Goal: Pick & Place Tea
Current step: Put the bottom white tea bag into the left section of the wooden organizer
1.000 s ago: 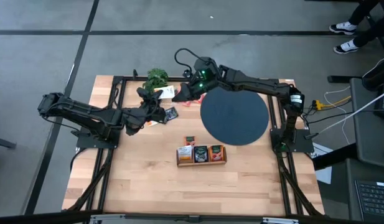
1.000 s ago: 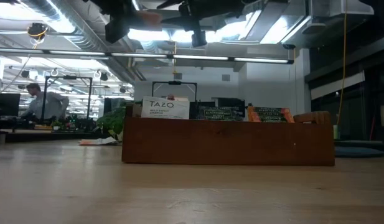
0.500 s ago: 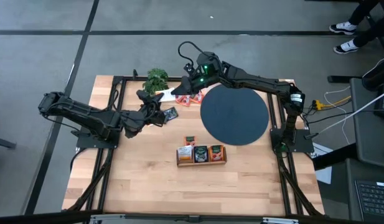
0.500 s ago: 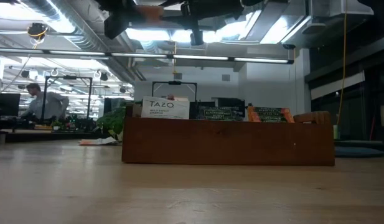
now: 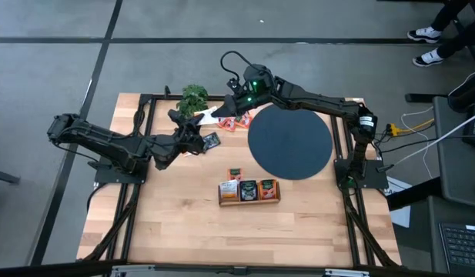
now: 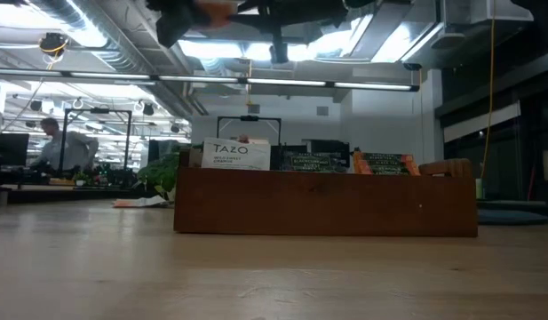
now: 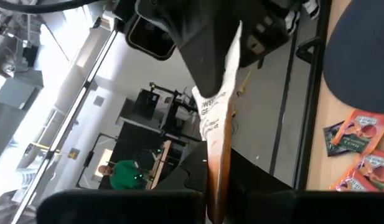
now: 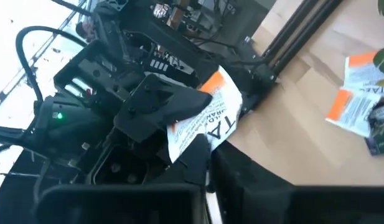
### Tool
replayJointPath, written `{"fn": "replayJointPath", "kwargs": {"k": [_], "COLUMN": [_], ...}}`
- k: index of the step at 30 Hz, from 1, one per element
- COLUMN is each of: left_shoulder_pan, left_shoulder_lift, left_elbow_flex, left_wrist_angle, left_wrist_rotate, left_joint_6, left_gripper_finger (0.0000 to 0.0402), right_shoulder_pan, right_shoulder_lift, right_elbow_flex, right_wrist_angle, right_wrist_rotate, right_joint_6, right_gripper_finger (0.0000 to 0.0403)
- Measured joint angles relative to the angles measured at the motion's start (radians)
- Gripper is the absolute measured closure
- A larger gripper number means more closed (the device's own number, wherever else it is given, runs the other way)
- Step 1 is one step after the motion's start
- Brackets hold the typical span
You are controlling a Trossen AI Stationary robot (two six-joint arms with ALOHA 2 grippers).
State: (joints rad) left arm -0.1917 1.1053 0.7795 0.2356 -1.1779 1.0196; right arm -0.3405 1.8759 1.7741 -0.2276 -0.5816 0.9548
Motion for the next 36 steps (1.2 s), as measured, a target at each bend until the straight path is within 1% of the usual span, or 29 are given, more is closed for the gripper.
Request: {"fn": "replayJointPath", "kwargs": {"k": [2, 7, 12, 14, 17, 20, 26, 28, 30, 33, 36], "left_shoulder_pan": [0.0, -0.004, -0.023, -0.033, -0.054, -0.077, -0.102, -0.092, -0.071, -0.013, 0.064], "left_shoulder_lift": [0.0, 0.0, 0.0, 0.0, 0.0, -0.003, -0.075, -0.109, -0.144, -0.186, -0.198], "left_elbow_flex": [0.0, 0.0, 0.0, 0.0, 0.0, 0.0, 0.0, 0.0, 0.0, 0.0, 0.0], "left_wrist_angle": [0.0, 0.0, -0.01, -0.034, -0.095, -0.153, -0.28, -0.34, -0.39, -0.457, -0.512], "left_wrist_rotate": [0.002, -0.005, -0.017, -0.037, -0.107, -0.172, -0.155, -0.11, -0.021, 0.158, 0.366], "left_joint_6": [-0.041, -0.17, -0.154, -0.156, -0.203, -0.317, -0.67, -0.754, -0.848, -0.995, -1.106], "left_gripper_finger": [0.0386, 0.0368, 0.0342, 0.033, 0.0312, 0.0297, 0.028, 0.0279, 0.0279, 0.0283, 0.0288], "right_shoulder_pan": [0.0, 0.0, 0.0, -0.002, -0.013, -0.019, -0.011, 0.008, 0.035, 0.081, 0.135], "right_shoulder_lift": [0.0, 0.0, 0.0, 0.0, 0.0, 0.0, 0.0, 0.0, 0.001, 0.001, 0.001], "right_elbow_flex": [0.0, 0.0, 0.0, 0.0, 0.0, 0.0, 0.0, 0.004, 0.02, 0.046, 0.069], "right_wrist_angle": [0.0, -0.03, -0.053, -0.055, -0.057, -0.077, -0.19, -0.25, -0.324, -0.445, -0.552], "right_wrist_rotate": [0.0, 0.005, 0.004, 0.003, -0.027, -0.047, -0.091, -0.089, -0.065, 0.021, 0.112], "right_joint_6": [-0.035, -0.096, -0.124, -0.127, -0.141, -0.155, -0.274, -0.336, -0.411, -0.527, -0.618], "right_gripper_finger": [0.0395, 0.0398, 0.0399, 0.0399, 0.04, 0.0401, 0.0401, 0.0401, 0.0402, 0.0402, 0.0402]}}
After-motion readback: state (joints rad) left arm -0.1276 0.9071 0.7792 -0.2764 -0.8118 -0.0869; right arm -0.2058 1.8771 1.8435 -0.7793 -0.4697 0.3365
